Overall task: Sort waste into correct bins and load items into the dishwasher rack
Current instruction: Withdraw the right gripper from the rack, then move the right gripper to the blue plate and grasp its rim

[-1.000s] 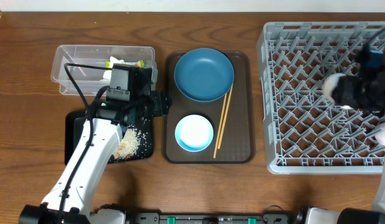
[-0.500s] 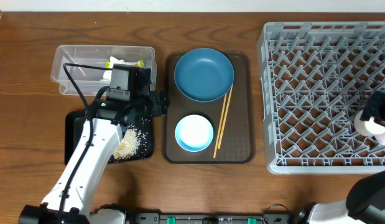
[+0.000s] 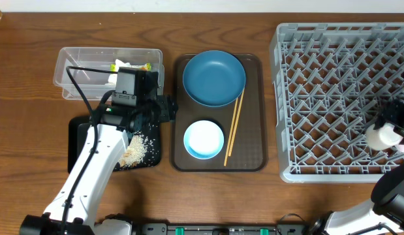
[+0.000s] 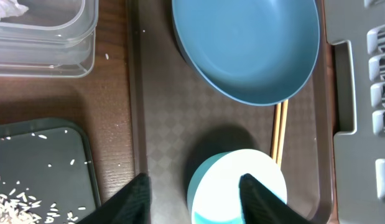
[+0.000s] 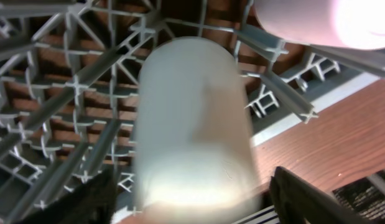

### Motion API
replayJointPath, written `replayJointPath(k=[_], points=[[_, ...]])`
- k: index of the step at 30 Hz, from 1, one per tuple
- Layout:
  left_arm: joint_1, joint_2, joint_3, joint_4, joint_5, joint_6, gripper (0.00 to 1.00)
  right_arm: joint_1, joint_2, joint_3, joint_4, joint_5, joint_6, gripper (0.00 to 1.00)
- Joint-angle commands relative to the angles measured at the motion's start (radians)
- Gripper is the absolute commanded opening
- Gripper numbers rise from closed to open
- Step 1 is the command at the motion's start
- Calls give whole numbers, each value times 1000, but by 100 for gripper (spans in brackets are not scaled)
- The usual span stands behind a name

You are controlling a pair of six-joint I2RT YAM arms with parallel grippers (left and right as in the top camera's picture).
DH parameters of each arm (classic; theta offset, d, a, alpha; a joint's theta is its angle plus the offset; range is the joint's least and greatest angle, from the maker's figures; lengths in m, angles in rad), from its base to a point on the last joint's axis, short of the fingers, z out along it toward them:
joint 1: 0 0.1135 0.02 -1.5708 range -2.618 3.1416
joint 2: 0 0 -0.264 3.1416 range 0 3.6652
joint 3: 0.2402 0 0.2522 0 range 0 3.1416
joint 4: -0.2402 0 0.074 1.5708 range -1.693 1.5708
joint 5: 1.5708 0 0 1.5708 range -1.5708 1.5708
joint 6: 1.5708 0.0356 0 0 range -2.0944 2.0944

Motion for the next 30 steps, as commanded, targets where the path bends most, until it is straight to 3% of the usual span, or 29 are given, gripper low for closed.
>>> replayJointPath(k=[1, 3, 5, 11, 16, 22, 30], points=[[3, -2, 5, -4, -8, 13, 54, -10, 2, -1, 1, -65, 6, 87], [3, -2, 5, -6, -8, 13, 56, -8, -3, 0, 5, -98, 6, 95], [4, -2, 5, -18, -24, 13, 61, -6, -11, 7, 4, -128, 5, 97], [34, -2, 5, -114, -68, 13, 63, 36, -92, 50, 53, -337, -10, 95], [60, -2, 5, -173, -68, 13, 64, 171, -192, 51, 223, -533, -10, 90], [63, -2, 5, -180, -68, 13, 64, 472, -197, 49, 439, -483, -2, 87], [63, -2, 5, -180, -68, 13, 64, 816, -42, 48, 597, -153, 69, 87]])
